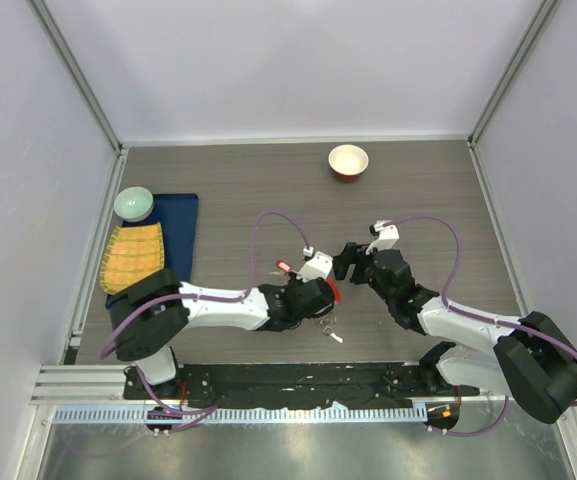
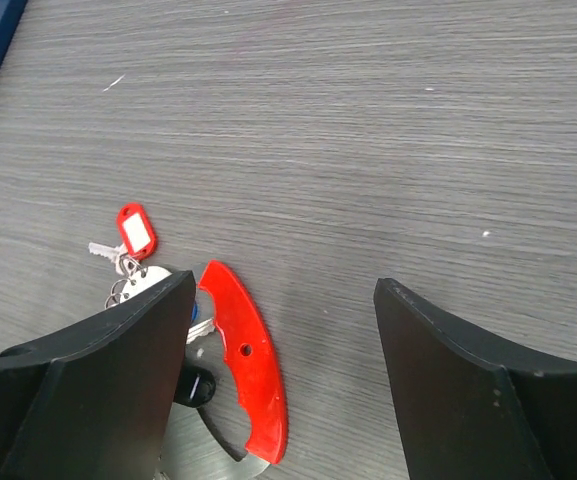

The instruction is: Put the keys on the keyring

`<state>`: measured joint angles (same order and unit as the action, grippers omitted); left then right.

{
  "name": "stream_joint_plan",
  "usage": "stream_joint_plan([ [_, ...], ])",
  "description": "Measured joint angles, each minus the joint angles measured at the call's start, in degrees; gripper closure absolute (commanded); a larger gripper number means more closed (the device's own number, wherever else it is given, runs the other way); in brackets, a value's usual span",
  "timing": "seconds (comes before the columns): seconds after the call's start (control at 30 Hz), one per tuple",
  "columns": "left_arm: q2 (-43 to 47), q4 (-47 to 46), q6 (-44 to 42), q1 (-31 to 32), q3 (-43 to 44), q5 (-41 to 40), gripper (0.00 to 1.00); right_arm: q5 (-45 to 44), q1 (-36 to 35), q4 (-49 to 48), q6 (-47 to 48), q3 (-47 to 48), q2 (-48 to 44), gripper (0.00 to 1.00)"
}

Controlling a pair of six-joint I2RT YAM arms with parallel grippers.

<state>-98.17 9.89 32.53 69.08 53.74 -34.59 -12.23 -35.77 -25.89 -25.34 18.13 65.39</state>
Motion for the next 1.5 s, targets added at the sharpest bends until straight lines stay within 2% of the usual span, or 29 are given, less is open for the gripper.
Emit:
stream_joint_plan([
  [0.2, 8.0, -7.0, -5.0, -1.2, -9.2, 2.0, 1.0, 6.0, 0.0, -2.0, 0.6, 0.0, 0.0, 0.3],
  [0.43, 17.2, -18.0, -13.6, -6.1, -20.5, 10.5, 1.0, 17.4, 0.0, -7.7, 2.5, 0.0, 2.1, 0.33],
  [0.57, 20.5, -21.5, -18.3, -8.1, -23.6, 16.5, 1.0, 26.9, 0.0, -12.3, 4.2, -0.1, 4.9, 0.46],
  [0.93, 28.3, -27.2, -26.2, -11.6, -28.3, 29.3, 1.0, 45.7, -0.9, -24.1, 7.6, -0.4, 11.6, 0.5],
  [1.2, 29.6, -27.2, -27.3, -12.2, -28.8, 32.2, 1.0, 50.9, -2.1, -25.0, 10.5, -0.2, 12.8, 0.52],
  [1.5, 31.0, -27.3, -27.5, -12.2, -28.8, 35.2, 1.0, 50.8, -2.4, -23.1, 13.2, 0.6, 14.5, 0.58],
])
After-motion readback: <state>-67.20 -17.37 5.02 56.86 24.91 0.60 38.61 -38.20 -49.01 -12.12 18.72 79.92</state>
